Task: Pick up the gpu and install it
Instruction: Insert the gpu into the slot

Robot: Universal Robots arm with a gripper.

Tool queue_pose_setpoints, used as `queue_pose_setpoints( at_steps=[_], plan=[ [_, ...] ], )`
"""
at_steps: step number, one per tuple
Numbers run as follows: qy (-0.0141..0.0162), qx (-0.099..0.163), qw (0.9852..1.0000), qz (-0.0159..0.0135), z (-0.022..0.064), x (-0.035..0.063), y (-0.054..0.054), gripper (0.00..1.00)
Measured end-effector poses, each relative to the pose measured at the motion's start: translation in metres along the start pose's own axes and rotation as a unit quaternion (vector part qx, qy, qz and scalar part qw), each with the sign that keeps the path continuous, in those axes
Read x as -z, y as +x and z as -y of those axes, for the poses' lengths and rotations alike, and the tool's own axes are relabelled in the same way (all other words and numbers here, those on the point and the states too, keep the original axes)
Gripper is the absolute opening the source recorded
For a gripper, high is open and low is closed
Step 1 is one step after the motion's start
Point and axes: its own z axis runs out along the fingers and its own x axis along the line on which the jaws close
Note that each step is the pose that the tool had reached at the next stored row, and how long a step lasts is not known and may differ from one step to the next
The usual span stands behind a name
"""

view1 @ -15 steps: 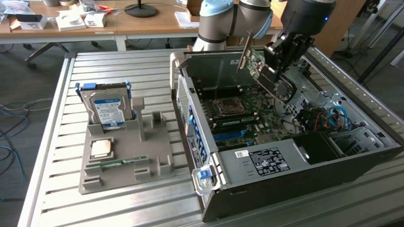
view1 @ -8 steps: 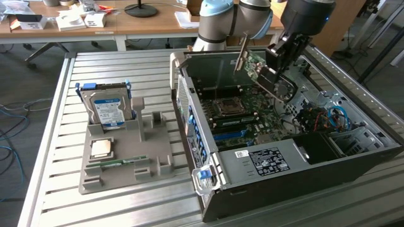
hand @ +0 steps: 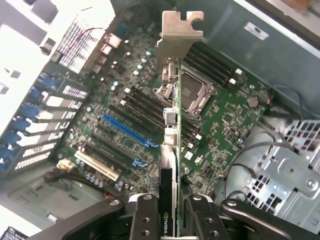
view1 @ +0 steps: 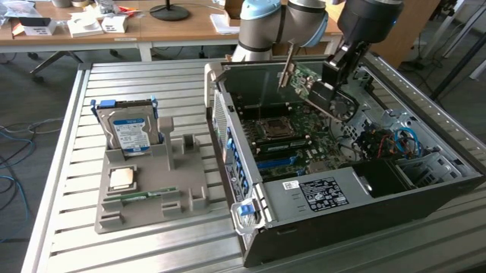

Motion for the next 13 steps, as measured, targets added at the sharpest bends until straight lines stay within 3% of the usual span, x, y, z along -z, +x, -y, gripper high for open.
queue_pose_setpoints(
  at_steps=[7,13],
  plan=[
    [-0.0007,0.054,0.9985,-0.0027,0.0,-0.0005,0.0,0.26],
    [-0.0012,0.101,0.9949,-0.005,0.0001,-0.0009,0.0,0.26]
  ],
)
